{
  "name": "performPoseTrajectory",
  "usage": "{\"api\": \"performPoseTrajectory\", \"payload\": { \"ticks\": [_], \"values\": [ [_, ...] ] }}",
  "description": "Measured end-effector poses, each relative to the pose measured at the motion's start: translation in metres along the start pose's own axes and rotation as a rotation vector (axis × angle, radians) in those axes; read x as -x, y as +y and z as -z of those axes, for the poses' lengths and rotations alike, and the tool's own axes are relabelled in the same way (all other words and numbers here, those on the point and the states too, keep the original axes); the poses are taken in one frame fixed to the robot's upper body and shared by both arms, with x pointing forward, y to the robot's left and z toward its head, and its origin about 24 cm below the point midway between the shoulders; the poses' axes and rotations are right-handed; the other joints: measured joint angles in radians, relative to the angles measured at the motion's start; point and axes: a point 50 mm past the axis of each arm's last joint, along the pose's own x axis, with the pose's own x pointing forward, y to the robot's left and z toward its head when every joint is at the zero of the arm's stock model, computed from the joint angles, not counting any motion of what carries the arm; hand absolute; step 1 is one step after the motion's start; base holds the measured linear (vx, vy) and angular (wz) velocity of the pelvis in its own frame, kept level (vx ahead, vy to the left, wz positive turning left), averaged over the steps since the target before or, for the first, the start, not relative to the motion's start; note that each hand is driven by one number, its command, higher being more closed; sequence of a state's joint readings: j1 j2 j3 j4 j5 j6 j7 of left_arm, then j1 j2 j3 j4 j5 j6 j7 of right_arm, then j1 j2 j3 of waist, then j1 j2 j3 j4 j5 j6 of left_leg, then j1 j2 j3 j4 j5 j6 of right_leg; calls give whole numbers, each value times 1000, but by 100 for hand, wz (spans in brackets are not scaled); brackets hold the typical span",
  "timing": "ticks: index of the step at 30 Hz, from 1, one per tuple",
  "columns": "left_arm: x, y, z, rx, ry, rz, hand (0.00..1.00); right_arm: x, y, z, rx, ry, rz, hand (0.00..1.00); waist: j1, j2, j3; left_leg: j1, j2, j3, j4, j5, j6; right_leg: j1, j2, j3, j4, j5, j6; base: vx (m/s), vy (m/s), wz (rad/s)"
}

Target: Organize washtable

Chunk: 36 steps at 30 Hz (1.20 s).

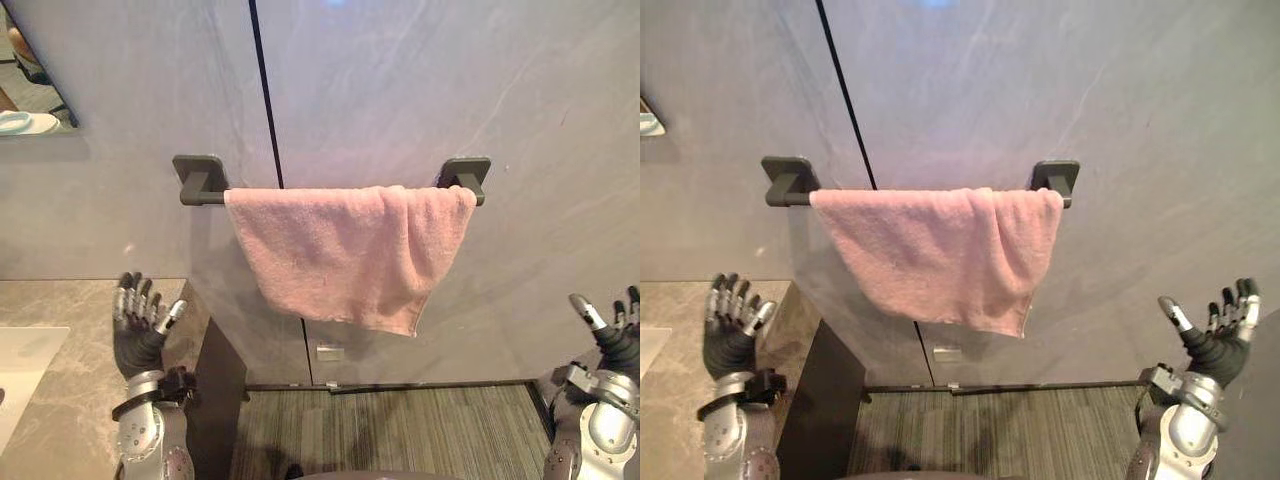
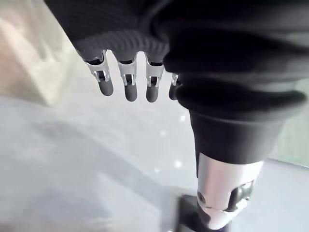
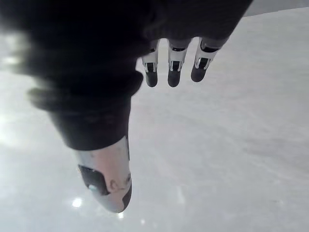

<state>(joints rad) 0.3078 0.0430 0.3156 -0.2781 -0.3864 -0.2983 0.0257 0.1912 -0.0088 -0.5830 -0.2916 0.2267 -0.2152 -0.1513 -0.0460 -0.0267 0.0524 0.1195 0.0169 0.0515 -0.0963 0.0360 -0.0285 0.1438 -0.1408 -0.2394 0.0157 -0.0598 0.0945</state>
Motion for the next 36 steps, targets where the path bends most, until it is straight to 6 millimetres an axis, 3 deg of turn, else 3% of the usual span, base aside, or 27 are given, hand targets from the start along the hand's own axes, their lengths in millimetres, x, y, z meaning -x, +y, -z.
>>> {"api": "performPoseTrajectory", "payload": {
  "ticks": [6,8,11,13,15,19,24,33,36],
  "values": [
    [-6,-26,-58,73,-296,110,0,-12,25,-49,-176,-276,-80,0,-11,-2,-4,19,-2,-5,0,0,1,17,0,5,-1,0,0,-27,-6,-1],
    [-3,-42,-75,138,-380,201,0,-12,46,-73,-270,-384,-202,0,-18,-2,-5,23,-1,-1,0,0,1,18,1,11,-1,1,1,-39,-6,-4],
    [2,-72,-87,256,-418,397,0,-3,77,-98,-411,-491,-415,0,-23,-2,-5,28,-1,6,0,0,1,20,2,21,-1,2,2,-31,-5,-8],
    [4,-91,-88,322,-418,531,0,3,94,-104,-466,-508,-540,0,-23,-5,-7,34,-1,6,0,0,1,26,2,21,-1,2,2,-14,-4,-2],
    [12,-114,-86,407,-388,691,0,12,112,-107,-527,-506,-675,0,-25,-10,-13,35,-1,8,1,0,1,27,2,23,-2,2,3,0,0,0],
    [28,-138,-77,535,-292,880,0,26,130,-108,-631,-473,-832,0,-26,-13,-14,36,-3,8,1,0,1,28,2,24,-2,3,3,0,0,0],
    [45,-161,-41,543,-70,1032,0,47,152,-107,-742,-401,-1071,0,-27,-12,-14,52,-3,11,0,0,1,41,2,26,-1,3,3,-35,-5,-1],
    [61,-167,-5,393,97,1189,0,78,163,-79,-640,-167,-1370,0,-27,-5,-8,52,-4,31,0,0,1,28,4,49,0,4,4,-31,3,-7],
    [62,-165,10,328,152,1211,0,84,165,-58,-576,-52,-1435,0,-34,-7,-6,53,-4,33,0,0,1,27,4,51,0,5,4,0,0,0]
  ]
}}
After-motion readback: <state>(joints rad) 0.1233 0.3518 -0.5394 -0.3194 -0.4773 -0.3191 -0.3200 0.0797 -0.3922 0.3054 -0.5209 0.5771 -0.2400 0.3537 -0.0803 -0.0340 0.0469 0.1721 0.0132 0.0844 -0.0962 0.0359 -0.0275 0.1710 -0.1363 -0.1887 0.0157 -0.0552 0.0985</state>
